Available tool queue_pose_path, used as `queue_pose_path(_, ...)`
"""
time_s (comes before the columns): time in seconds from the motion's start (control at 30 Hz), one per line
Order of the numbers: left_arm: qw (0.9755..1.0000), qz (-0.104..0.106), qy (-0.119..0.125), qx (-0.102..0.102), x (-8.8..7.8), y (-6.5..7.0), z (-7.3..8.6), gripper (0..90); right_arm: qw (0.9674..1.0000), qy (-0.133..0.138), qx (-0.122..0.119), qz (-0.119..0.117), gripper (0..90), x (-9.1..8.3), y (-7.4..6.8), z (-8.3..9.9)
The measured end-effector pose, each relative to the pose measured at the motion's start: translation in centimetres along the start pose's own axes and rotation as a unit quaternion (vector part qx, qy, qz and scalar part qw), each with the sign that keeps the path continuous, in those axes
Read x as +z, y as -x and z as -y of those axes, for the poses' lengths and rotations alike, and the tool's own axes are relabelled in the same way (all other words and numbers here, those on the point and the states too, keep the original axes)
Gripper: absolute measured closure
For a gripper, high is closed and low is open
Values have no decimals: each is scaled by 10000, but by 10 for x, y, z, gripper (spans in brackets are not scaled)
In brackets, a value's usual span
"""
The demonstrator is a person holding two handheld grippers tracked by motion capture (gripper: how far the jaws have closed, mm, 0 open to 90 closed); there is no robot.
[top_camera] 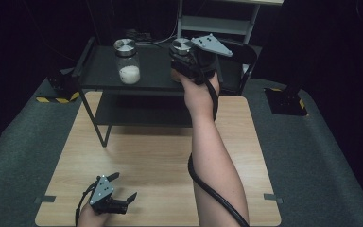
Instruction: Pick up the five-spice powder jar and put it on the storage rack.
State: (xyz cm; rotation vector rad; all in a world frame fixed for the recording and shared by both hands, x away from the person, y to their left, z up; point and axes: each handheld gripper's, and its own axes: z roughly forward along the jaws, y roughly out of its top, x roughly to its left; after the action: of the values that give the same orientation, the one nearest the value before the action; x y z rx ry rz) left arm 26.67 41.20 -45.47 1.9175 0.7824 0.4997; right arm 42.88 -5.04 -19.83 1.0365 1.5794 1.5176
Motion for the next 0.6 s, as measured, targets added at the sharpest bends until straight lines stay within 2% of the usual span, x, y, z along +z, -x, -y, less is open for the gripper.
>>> queue_pose_path(0.6,10000,-4,-23,-17,0,0,-1,10,9999,-44,85,-37,318,1,3,-1)
